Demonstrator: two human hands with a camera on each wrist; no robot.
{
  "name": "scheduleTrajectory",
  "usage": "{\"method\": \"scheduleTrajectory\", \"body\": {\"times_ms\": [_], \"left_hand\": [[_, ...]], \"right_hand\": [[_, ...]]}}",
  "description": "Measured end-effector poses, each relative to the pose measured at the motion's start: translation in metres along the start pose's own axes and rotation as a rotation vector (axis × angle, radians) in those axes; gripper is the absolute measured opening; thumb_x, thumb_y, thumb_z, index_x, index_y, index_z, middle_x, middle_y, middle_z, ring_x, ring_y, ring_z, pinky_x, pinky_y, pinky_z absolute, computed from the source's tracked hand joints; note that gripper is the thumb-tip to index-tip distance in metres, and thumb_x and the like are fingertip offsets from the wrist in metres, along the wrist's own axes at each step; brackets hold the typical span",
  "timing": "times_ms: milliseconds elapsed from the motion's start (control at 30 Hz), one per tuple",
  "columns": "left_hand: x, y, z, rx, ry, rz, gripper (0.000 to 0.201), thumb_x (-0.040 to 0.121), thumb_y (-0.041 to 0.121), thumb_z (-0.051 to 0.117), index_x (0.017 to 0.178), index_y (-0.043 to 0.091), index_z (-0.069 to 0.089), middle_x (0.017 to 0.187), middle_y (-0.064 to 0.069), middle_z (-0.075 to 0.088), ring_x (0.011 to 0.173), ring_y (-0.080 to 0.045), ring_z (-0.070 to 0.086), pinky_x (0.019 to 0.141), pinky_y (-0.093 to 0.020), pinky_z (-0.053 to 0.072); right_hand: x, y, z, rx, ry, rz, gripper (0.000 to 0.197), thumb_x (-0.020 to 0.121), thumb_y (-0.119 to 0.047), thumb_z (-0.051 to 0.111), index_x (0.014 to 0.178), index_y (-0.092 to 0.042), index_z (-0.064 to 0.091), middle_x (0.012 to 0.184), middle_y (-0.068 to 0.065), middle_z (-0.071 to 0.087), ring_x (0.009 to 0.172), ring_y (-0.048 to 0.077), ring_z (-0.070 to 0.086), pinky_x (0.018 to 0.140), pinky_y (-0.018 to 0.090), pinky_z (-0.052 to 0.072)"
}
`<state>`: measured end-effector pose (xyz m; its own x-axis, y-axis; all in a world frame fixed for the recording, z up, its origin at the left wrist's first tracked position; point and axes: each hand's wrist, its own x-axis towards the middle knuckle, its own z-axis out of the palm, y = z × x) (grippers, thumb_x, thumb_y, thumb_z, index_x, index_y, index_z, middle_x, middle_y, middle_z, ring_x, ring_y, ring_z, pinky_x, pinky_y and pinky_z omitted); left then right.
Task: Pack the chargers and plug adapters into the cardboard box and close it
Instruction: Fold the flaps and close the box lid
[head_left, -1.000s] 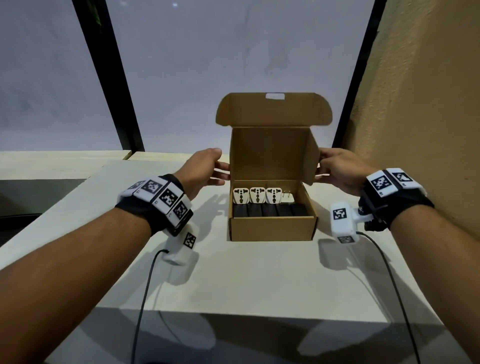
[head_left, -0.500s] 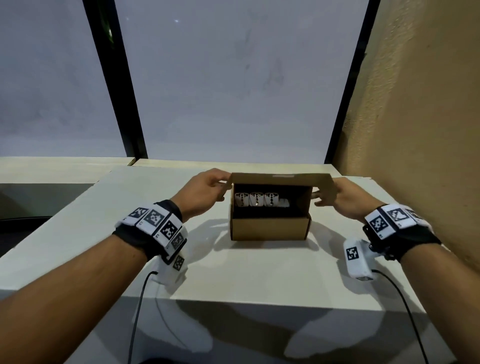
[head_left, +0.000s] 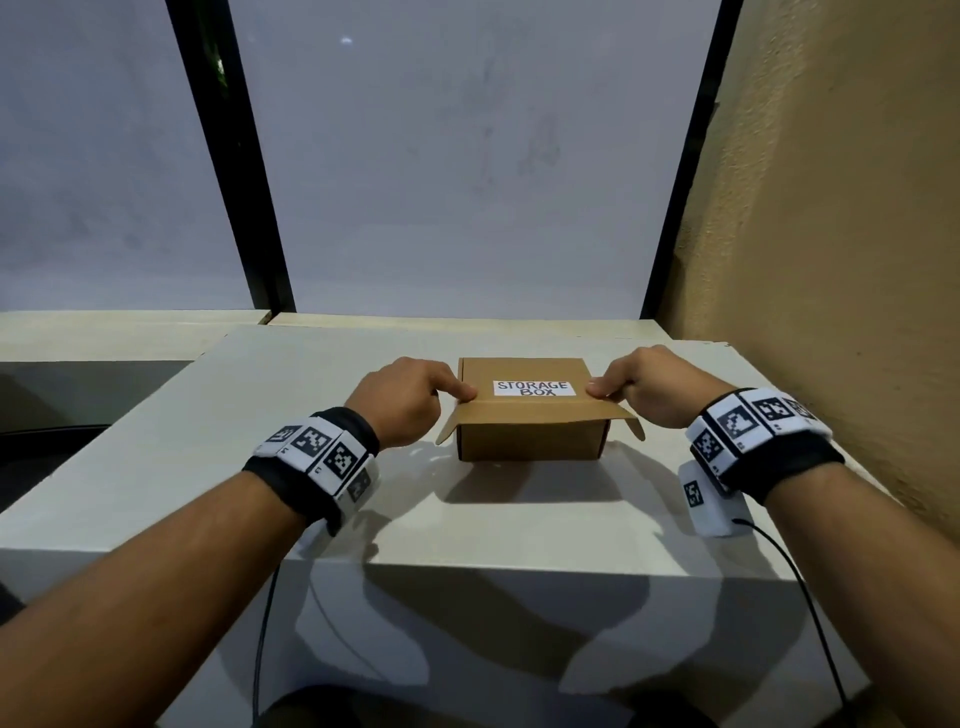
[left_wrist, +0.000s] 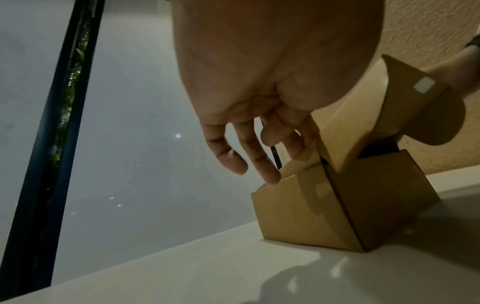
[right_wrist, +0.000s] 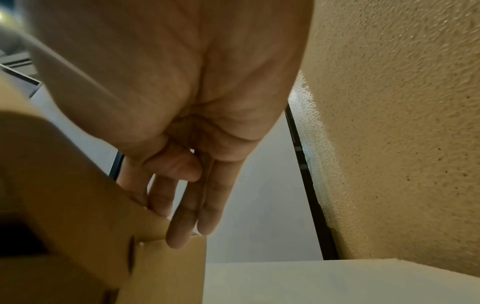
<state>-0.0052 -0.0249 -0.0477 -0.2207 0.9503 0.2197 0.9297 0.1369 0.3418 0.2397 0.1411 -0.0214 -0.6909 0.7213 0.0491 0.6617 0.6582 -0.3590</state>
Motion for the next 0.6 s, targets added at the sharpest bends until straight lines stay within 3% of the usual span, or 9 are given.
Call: {"method": "scheduleTrajectory", "body": {"times_ms": [133,300,400,500,600], "left_hand": [[-0.004,0.004,0.004,0.163,-0.043,0.04,0.058,0.09,0.001,0.036,0.119,0.043,0.064,0.128,0.019,0.058,0.105,-0.015,0.057,0.065,-0.028,0.043],[-0.012,0.012,0.003,0.27,-0.076,0.077,0.051,0.096,0.008,0.035,0.129,0.04,0.057,0.133,0.017,0.055,0.109,-0.015,0.057,0.067,-0.027,0.04],[-0.017,0.019,0.005,0.315,-0.091,0.076,0.049,0.097,0.01,0.034,0.132,0.038,0.055,0.134,0.013,0.054,0.112,-0.016,0.056,0.072,-0.029,0.045],[-0.019,0.024,0.003,0.367,-0.149,0.064,0.051,0.096,0.008,0.035,0.136,0.036,0.052,0.138,0.009,0.051,0.117,-0.017,0.054,0.082,-0.031,0.047],[-0.024,0.026,-0.002,0.114,-0.199,-0.107,0.053,0.091,0.003,0.038,0.134,0.03,0.056,0.143,0.004,0.05,0.125,-0.022,0.05,0.103,-0.036,0.043]], "right_hand": [[0.001,-0.004,0.008,-0.034,-0.018,0.03,0.025,0.096,-0.011,0.055,0.109,-0.017,0.075,0.121,0.006,0.067,0.109,0.025,0.059,0.1,0.034,0.045],[0.001,-0.009,0.015,-0.144,-0.029,0.041,0.022,0.095,-0.026,0.057,0.098,-0.012,0.073,0.111,0.008,0.068,0.1,0.027,0.061,0.09,0.036,0.049],[-0.004,-0.027,0.012,-0.323,-0.041,0.046,0.016,0.092,-0.021,0.057,0.096,-0.019,0.073,0.107,0.001,0.065,0.095,0.024,0.061,0.078,0.032,0.048],[-0.011,-0.044,0.01,-0.485,-0.023,0.041,0.024,0.084,-0.025,0.056,0.098,-0.022,0.074,0.103,0.001,0.067,0.088,0.024,0.064,0.077,0.034,0.054],[-0.018,-0.048,0.011,-0.414,-0.031,0.097,0.03,0.083,-0.025,0.053,0.103,-0.022,0.075,0.109,0.003,0.069,0.092,0.025,0.064,0.082,0.036,0.055]]}}
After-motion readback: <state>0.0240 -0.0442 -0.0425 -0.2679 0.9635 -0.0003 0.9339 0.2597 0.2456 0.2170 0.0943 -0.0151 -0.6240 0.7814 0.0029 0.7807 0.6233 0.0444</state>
